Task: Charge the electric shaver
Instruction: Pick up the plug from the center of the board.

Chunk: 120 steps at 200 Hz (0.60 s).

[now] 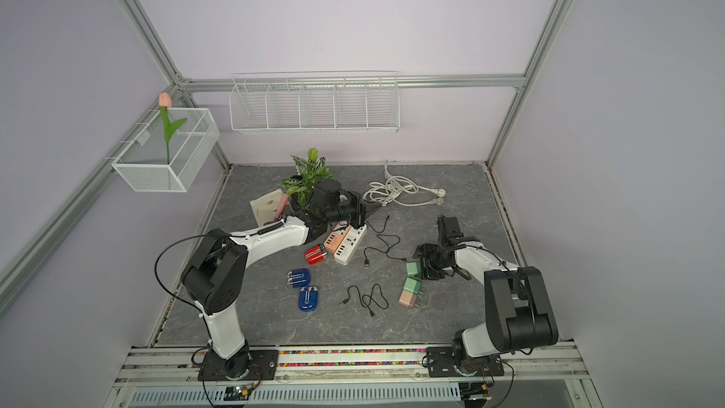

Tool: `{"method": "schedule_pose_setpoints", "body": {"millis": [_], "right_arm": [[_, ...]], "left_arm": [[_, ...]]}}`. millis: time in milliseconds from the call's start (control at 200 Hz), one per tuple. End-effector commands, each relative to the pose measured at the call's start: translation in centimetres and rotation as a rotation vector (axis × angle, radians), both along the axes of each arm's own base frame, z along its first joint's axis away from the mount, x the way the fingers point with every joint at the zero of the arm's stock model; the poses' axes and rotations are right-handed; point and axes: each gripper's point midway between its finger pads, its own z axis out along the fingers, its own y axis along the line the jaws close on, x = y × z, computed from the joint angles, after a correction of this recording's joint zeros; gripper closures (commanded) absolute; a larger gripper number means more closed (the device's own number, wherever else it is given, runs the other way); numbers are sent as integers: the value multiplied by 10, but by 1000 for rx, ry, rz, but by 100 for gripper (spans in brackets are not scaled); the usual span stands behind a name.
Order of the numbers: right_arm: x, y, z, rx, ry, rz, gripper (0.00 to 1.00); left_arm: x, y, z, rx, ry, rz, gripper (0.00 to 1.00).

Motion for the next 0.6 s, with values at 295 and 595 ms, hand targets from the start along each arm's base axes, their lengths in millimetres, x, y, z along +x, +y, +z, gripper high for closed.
{"method": "schedule_pose_setpoints", "body": {"millis": [295, 595], "right_arm": [[-1, -3, -13, -26, 76, 32, 46], [26, -1, 24, -30, -58, 74, 75]], "left_arm": [[-2, 3, 6, -7, 39, 17, 100], [0, 14, 5, 45, 41, 44, 100]]}}
